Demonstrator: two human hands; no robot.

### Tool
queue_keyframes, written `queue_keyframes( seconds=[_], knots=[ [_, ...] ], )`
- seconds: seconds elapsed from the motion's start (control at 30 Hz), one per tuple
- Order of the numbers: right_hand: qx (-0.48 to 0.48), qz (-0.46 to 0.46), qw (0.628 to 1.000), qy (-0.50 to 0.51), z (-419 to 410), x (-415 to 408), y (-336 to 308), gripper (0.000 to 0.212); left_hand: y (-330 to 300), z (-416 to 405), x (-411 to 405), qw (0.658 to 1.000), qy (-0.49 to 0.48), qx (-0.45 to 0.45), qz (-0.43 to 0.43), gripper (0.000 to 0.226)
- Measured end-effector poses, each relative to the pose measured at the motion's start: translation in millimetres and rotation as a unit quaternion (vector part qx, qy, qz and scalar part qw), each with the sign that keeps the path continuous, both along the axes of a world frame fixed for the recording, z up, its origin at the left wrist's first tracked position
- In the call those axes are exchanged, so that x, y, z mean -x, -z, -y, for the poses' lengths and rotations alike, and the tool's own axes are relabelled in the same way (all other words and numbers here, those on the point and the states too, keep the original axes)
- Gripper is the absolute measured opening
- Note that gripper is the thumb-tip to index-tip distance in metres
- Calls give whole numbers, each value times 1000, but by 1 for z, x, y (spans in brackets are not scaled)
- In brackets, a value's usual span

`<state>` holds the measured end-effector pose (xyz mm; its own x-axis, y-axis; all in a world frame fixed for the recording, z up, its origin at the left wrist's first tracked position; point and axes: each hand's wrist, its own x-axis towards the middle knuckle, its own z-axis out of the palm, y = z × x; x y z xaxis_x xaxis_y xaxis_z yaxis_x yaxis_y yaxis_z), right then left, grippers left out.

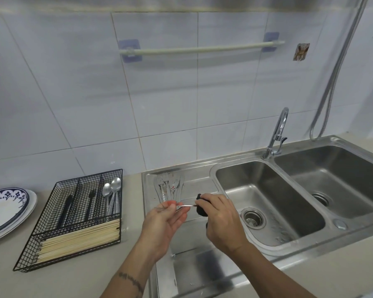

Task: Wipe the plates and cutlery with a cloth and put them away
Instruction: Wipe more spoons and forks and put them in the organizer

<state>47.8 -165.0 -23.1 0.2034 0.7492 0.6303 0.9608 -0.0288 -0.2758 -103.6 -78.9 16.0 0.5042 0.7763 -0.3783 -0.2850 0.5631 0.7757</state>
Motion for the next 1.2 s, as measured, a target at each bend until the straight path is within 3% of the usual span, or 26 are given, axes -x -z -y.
queue_keyframes(
  seconds=[0.17,0.3,0.43,0.63,0.8,1.0,1.1,1.2],
  knots=[
    [-18,-16,1000,-15,-5,15,-3,49,5,0,-2,991,-71,-100,-62,9],
    [20,28,998,-50,-2,31,15,64,6,-7,-2,986,-110,-68,-105,15],
    [51,-6,999,-14,1,20,24,80,20,-15,1,985,-96,-17,-140,23],
    [62,49,994,-71,-19,41,17,64,22,-28,3,978,-103,-31,-178,23],
    [101,52,991,-65,-31,19,26,83,28,-48,27,962,-176,-42,-206,24],
    [91,56,991,-85,-67,26,17,75,37,-92,61,945,-268,-14,-185,26],
    [108,68,985,-112,-92,32,15,78,43,-126,80,948,-276,11,-159,26],
    [131,64,982,-117,-119,35,16,81,41,-158,98,942,-248,-14,-225,29]
  ],
)
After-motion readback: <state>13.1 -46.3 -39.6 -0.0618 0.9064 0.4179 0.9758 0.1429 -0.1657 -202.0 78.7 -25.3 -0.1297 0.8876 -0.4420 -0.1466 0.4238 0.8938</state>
